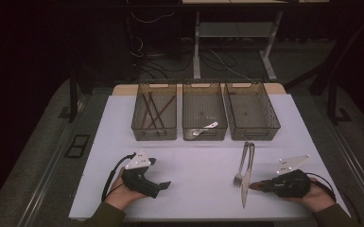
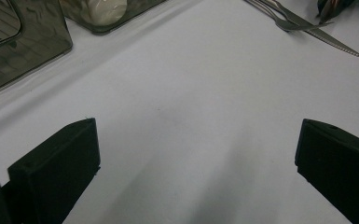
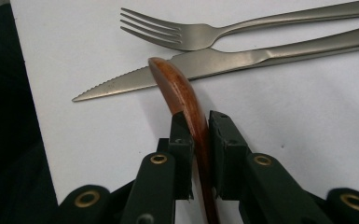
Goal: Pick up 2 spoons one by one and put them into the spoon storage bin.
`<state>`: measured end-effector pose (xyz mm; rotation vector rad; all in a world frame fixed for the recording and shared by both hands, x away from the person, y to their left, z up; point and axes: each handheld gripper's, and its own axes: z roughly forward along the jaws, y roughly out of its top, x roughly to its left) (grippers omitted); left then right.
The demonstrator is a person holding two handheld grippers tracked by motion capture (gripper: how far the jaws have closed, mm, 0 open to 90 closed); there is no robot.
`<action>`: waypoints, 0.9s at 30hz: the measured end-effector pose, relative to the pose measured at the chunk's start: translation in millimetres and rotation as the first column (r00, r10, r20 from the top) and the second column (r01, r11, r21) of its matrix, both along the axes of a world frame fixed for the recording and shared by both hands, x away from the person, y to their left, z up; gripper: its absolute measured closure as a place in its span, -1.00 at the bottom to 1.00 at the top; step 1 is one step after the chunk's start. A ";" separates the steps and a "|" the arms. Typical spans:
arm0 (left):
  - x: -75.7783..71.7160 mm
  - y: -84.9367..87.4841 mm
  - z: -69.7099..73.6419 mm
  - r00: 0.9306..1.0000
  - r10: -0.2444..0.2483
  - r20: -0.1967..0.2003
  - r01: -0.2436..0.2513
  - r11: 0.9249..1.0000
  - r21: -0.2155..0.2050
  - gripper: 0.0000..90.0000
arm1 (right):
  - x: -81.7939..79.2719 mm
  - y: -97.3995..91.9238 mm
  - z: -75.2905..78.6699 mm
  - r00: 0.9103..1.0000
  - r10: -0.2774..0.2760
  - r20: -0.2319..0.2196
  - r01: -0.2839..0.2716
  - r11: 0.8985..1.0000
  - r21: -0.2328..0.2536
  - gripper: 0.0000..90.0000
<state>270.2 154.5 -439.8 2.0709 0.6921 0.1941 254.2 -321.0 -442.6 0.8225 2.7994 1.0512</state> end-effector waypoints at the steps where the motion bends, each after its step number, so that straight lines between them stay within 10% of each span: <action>1: 0.0 0.1 0.0 1.000 0.000 -0.001 0.000 1.000 0.000 -1.00 | 0.0 0.2 0.0 1.000 0.002 -0.003 -0.002 1.000 0.001 0.79; 27: 0.3 4.4 -1.0 1.000 0.011 0.003 -0.011 1.000 -0.012 -1.00 | 11.4 -2.6 19.1 0.991 -0.125 0.049 0.123 0.992 0.040 0.80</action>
